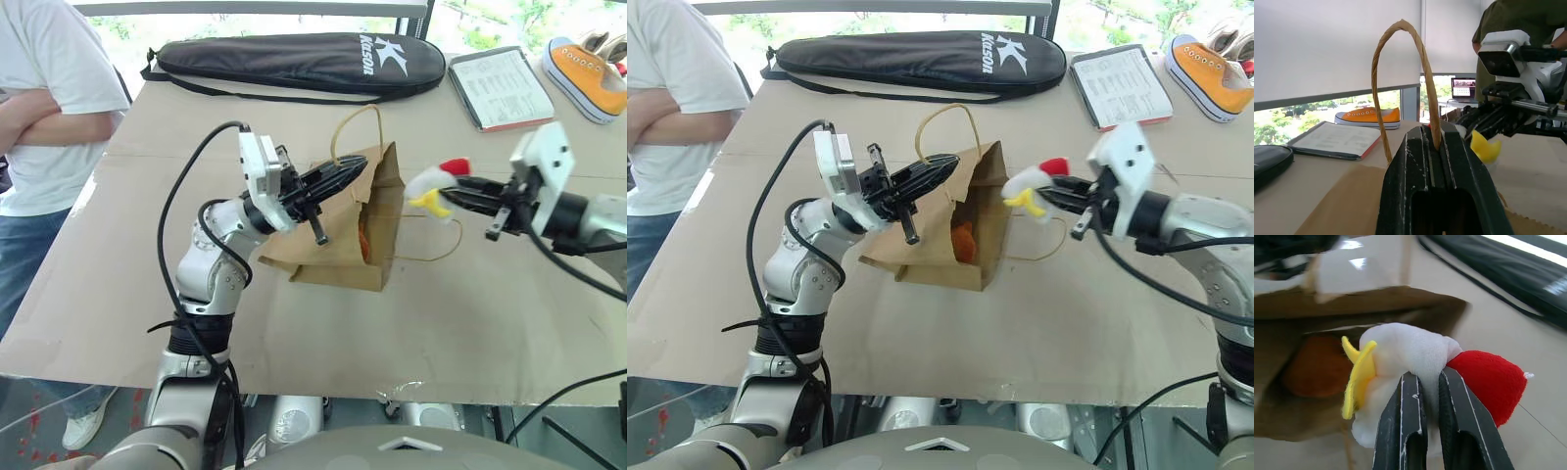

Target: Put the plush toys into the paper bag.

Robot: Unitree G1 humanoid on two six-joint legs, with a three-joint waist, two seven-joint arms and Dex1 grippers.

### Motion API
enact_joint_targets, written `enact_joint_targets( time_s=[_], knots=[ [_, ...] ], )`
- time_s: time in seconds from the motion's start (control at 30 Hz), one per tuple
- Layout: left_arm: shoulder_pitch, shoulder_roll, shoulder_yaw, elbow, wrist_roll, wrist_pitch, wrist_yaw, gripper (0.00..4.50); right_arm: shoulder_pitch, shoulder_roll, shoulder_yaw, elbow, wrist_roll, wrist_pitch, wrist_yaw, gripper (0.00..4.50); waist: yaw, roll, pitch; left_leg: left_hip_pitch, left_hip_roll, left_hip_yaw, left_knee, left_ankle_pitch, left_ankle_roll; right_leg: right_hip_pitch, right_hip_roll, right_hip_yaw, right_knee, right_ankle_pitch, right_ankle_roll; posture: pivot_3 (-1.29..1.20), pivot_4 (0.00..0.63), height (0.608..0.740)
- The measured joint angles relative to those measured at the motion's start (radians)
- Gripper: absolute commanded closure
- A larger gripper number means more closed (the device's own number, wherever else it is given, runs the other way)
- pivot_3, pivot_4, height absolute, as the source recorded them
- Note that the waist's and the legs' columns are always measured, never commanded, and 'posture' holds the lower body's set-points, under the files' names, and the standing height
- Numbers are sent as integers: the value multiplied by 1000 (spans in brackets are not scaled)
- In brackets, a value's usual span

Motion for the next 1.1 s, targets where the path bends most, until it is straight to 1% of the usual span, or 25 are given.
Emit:
enact_joint_targets(
  time_s=[0.13, 0.17, 0.23, 0.3, 0.43, 0.47, 0.57, 0.67, 0.7, 0.77, 0.8, 0.9, 1.1],
  knots=[
    [-12, 3, 5, 5, -3, 13, -12, 4500, -76, 0, 207, 64, -129, -148, 93, 4456, 1, 0, 0, 0, 0, 0, 0, 0, 0, 0, 0, 0, -1, 0, 0, 0, 150, 740],
    [-13, 3, 5, 6, -3, 14, -12, 4500, -79, 0, 223, 73, -141, -162, 103, 4456, 2, 0, 0, 0, 0, 0, 0, 0, 0, 0, 0, 0, -1, 0, 0, 0, 150, 740],
    [-12, 5, 9, 7, -5, 18, -16, 4500, -120, 15, 300, 127, -201, -230, 148, 4456, 1, 0, 0, 0, 0, 0, 0, 0, 0, 0, 0, 0, -1, 0, 0, 0, 150, 740],
    [-13, 3, 6, 6, -11, 25, -26, 4500, -187, 54, 390, 211, -282, -328, 201, 4456, -3, 0, 0, 0, 0, 0, 0, 0, 0, 0, 0, 0, 0, 0, 0, 0, 150, 740],
    [-8, 3, 2, 0, -21, 35, -32, 4500, -273, 131, 505, 395, -415, -508, 265, 4456, -3, 0, 0, 0, 0, 0, 0, 0, 0, 0, 1, 0, 0, 0, 0, 0, 150, 740],
    [-2, 3, -1, -4, -21, 35, -33, 4500, -308, 173, 540, 474, -466, -575, 275, 4456, -3, 0, 0, 0, 0, 1, 0, 0, 0, 0, 0, 0, 0, 0, 0, 0, 150, 740],
    [2, 0, -9, -13, -20, 36, -31, 4500, -351, 224, 586, 564, -524, -656, 306, 3669, -1, 0, 0, 0, 0, 0, 0, 0, -1, 0, 0, -1, 0, 0, 0, 0, 150, 740],
    [18, 1, -10, -17, -19, 36, -21, 4500, -362, 255, 586, 606, -551, -706, 304, 2256, 0, 0, 0, 0, 0, 0, 0, 0, -1, 0, -1, -1, 0, 0, 0, 0, 150, 740],
    [21, 2, -10, -18, -19, 36, -17, 4500, -348, 257, 567, 603, -553, -707, 292, 1975, 1, 0, 0, 0, 0, 0, 0, 0, -1, 0, -1, -1, 0, 0, 0, 0, 150, 740],
    [29, 6, -8, -24, -19, 36, -10, 4500, -321, 245, 541, 583, -547, -689, 292, 1975, 2, 0, 0, 0, 0, 0, 0, 0, -1, 0, -2, -1, 0, 0, 0, 0, 150, 740],
    [38, 13, -6, -28, -18, 34, -8, 4500, -273, 216, 503, 531, -529, -645, 290, 1975, 6, 0, 0, 0, 0, 0, 0, 0, -1, 0, -2, -2, 1, 0, 0, 0, 150, 740],
    [49, 25, 3, -29, -17, 30, -3, 4500, -195, 161, 437, 452, -508, -567, 283, 1975, 5, 0, 0, 0, 0, 0, 0, 0, -1, 0, -2, -2, 1, 0, 0, 0, 150, 740],
    [49, 31, 9, -28, -16, 25, -2, 4500, -83, 126, 290, 241, -416, -348, 220, 1975, 2, 0, 0, 0, 0, 0, 0, 0, -1, 0, -2, -2, 1, 0, 0, 0, 150, 740]
  ],
)
